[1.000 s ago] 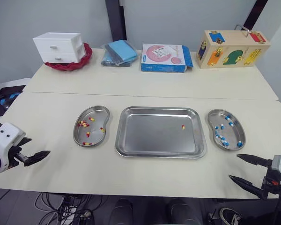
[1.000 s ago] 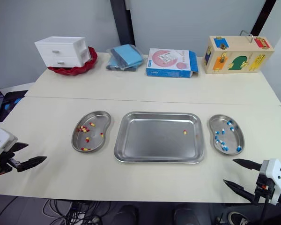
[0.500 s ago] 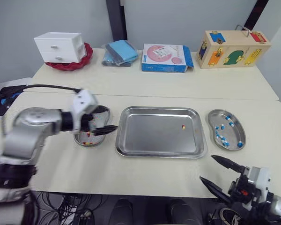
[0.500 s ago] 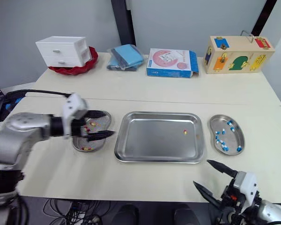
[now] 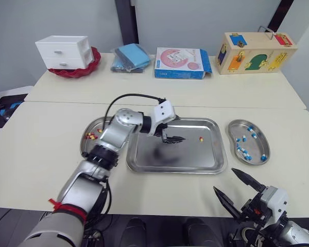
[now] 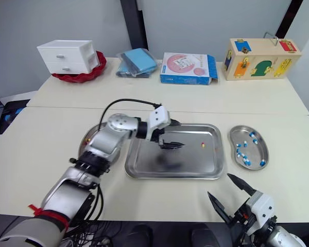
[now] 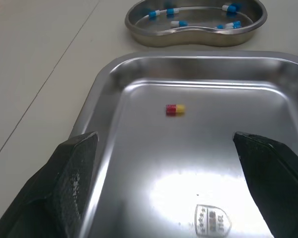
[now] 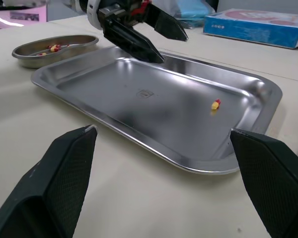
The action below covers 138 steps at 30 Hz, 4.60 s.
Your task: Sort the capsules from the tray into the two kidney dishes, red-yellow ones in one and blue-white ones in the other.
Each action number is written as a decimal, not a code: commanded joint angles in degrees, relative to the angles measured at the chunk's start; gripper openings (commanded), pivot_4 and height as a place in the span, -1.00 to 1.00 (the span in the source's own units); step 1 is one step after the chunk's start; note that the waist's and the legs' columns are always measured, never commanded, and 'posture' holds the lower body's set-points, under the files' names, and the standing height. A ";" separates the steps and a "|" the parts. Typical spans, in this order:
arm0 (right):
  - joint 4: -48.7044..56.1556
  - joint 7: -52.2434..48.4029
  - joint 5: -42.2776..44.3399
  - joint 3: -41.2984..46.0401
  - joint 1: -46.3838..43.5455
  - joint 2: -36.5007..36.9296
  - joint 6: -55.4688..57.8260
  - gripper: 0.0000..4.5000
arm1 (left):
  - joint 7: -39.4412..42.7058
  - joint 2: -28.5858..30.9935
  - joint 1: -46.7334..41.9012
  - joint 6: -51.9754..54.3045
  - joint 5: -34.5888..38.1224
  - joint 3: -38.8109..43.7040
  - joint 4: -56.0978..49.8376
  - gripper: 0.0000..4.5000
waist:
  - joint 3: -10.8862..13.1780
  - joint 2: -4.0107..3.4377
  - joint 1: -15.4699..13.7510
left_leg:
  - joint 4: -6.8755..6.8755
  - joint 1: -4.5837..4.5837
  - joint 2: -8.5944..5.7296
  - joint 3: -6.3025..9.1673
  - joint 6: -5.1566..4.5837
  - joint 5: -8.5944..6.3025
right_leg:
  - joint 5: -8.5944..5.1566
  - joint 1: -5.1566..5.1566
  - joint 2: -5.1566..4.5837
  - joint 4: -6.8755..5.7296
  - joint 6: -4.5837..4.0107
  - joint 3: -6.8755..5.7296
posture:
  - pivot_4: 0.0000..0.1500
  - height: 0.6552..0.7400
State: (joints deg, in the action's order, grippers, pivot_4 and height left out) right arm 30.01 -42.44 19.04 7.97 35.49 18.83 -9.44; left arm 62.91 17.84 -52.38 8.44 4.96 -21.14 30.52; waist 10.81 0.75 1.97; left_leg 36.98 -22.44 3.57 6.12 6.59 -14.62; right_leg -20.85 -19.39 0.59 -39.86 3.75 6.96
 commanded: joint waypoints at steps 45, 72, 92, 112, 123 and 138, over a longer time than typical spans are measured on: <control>7.51 11.61 -2.20 -4.02 8.50 -1.16 -3.15 1.00 | -6.65 -18.01 -13.17 -18.89 -15.77 2.86 38.98 -0.57 | 0.00 0.00 -0.15 | 0.01 -0.04 -0.04 0.04 0.00 0.00 | -0.03 0.01 -0.01 0.00 0.06 -0.03 | 1.00 1.00; 6.34 8.13 0.81 -1.75 6.50 3.19 -2.95 1.00 | -2.32 -15.17 -12.08 -15.91 -13.28 6.11 32.68 -0.57 | 0.00 0.00 -0.12 | 0.01 -0.04 -0.04 0.04 0.00 0.01 | -0.03 0.01 -0.01 -0.01 0.06 -0.04 | 1.00 1.00; 1.84 -9.64 11.44 2.06 -3.67 18.55 2.98 1.00 | -4.16 11.24 18.81 24.71 -2.54 17.24 -33.83 -0.57 | -0.05 -0.08 -0.13 | 0.06 0.10 0.05 0.08 0.02 0.03 | -0.03 0.17 -0.03 -0.05 0.05 -0.06 | 1.00 1.00; -6.46 -22.39 13.71 0.52 -16.08 22.44 7.01 1.00 | -13.14 28.54 37.12 31.00 4.68 34.75 -41.52 -0.57 | -0.02 -0.02 -0.43 | 0.05 0.11 0.04 0.07 0.01 0.02 | -0.03 0.16 -0.07 -0.04 0.05 -0.09 | 1.00 1.00; -6.31 -22.13 13.27 1.54 -15.56 21.59 6.82 1.00 | -15.02 28.88 36.62 31.36 6.67 33.17 -40.77 -0.57 | -0.02 -0.03 -0.28 | 0.04 0.11 0.05 0.06 0.01 0.02 | -0.03 0.14 -0.07 -0.04 0.05 -0.08 | 1.00 1.00; -5.45 -21.34 13.17 1.83 -13.86 20.19 5.89 1.00 | -14.76 32.23 36.31 33.57 8.38 32.37 -39.70 0.99 | -0.02 -0.03 -0.25 | 0.03 0.11 0.05 0.05 0.01 0.02 | -0.03 0.13 -0.06 -0.04 0.05 -0.07 | 1.00 1.00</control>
State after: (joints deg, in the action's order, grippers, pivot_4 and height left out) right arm 22.41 -63.67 31.55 8.39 21.56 39.27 -2.40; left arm 48.21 48.91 -15.40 42.08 13.00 10.96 -8.62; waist 10.79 0.72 1.73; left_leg 37.00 -22.33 3.62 6.16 6.60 -14.60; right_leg -20.88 -19.27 0.53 -39.89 3.80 6.89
